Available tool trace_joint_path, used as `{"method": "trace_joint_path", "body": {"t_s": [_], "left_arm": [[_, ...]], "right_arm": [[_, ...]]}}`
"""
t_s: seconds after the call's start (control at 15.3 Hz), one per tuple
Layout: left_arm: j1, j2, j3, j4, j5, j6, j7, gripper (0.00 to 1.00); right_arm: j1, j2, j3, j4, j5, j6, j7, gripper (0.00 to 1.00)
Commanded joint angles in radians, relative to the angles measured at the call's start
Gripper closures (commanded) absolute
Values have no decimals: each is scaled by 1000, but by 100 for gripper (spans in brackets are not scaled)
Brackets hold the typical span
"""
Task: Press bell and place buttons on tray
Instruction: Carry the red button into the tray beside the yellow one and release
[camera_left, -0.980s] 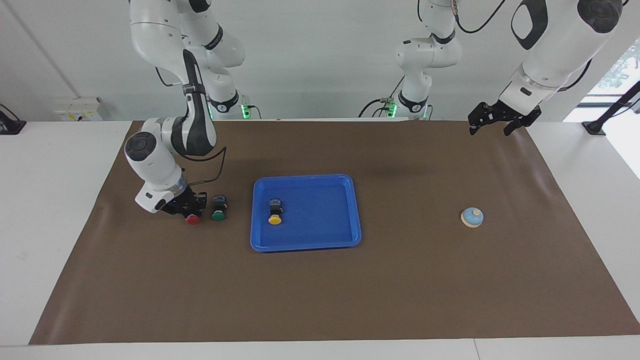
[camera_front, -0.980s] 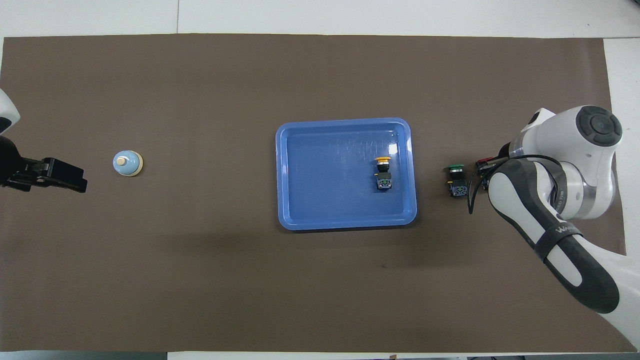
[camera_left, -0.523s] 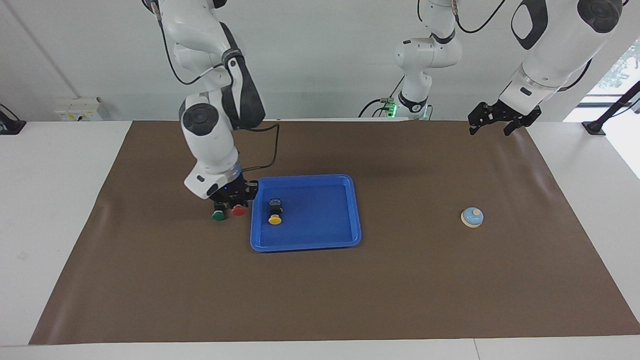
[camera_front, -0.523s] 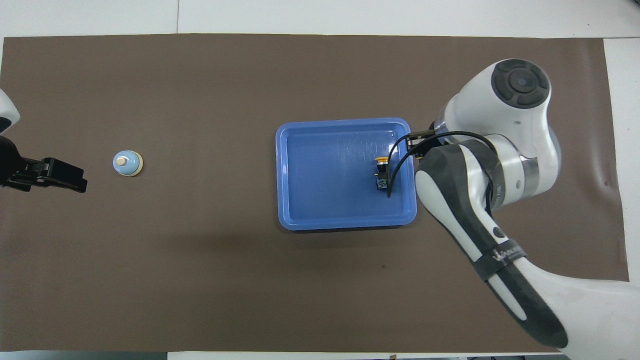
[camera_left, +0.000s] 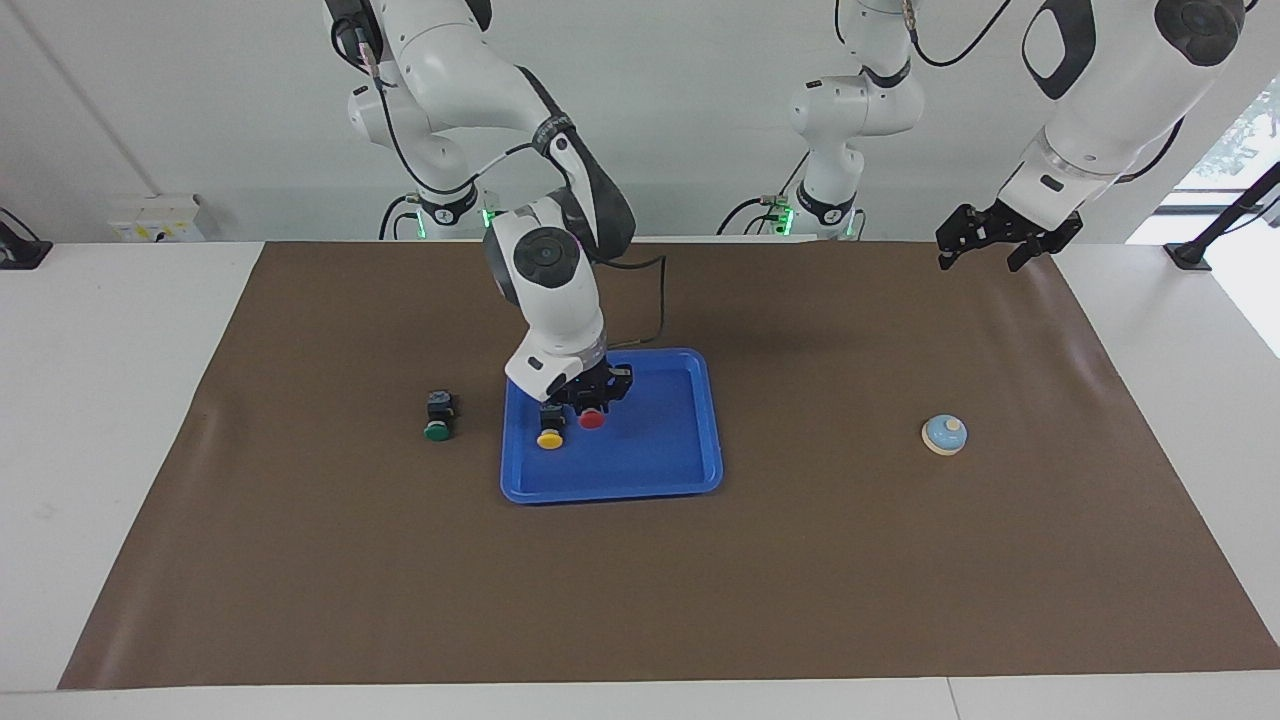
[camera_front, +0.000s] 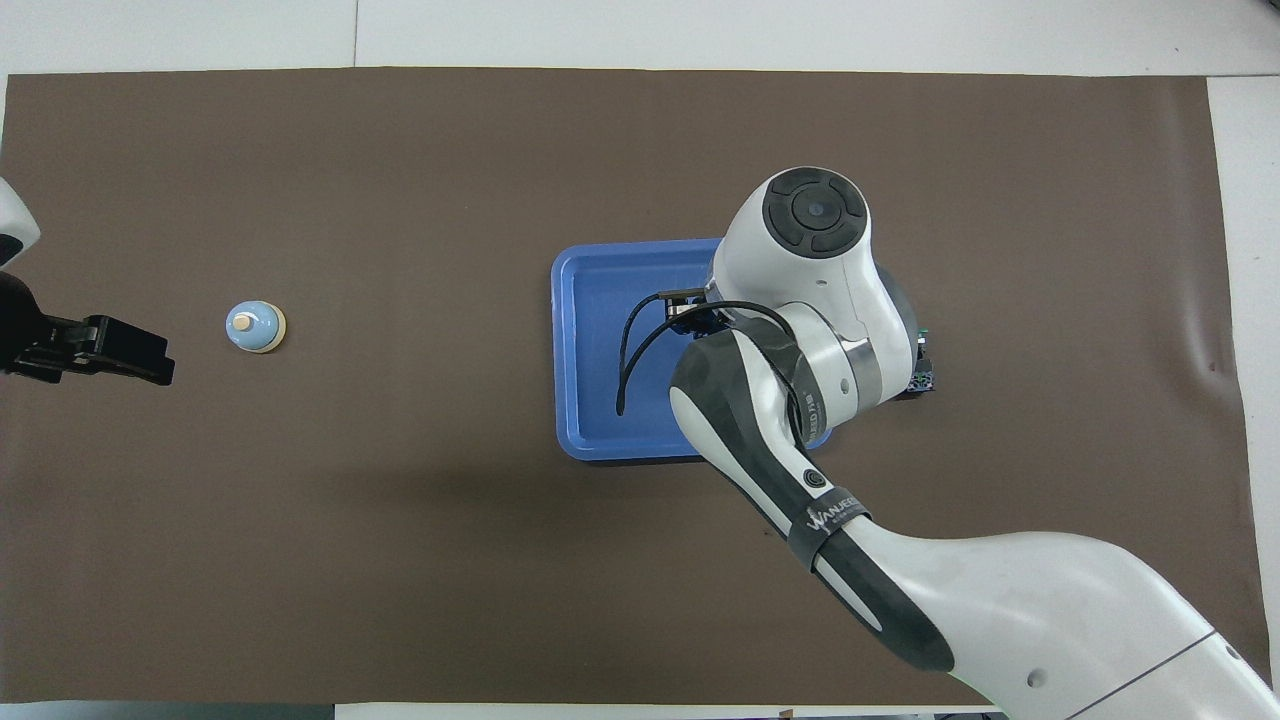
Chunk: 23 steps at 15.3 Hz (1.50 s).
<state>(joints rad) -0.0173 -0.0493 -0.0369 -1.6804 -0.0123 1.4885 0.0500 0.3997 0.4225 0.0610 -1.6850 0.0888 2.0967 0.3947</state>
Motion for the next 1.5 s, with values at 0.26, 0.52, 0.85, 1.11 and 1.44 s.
{"method": "trace_joint_path", "body": {"t_s": [0.26, 0.52, 0.85, 1.11, 1.44], "left_arm": [[2, -15, 0, -10, 17, -5, -4, 0], [2, -15, 0, -10, 17, -5, -4, 0], [2, -15, 0, -10, 17, -5, -4, 0], [2, -15, 0, -10, 17, -5, -4, 0], [2, -15, 0, -10, 17, -5, -4, 0]], "right_arm": [[34, 6, -1, -70, 25, 102, 33, 100], [42, -2, -1, -114, 25, 164, 55, 56], [44, -4, -1, -98, 25, 119, 58, 0], [-16, -22, -13, 45, -12, -114, 15, 0], [-134, -88, -13, -33, -61, -124, -109, 0]]}}
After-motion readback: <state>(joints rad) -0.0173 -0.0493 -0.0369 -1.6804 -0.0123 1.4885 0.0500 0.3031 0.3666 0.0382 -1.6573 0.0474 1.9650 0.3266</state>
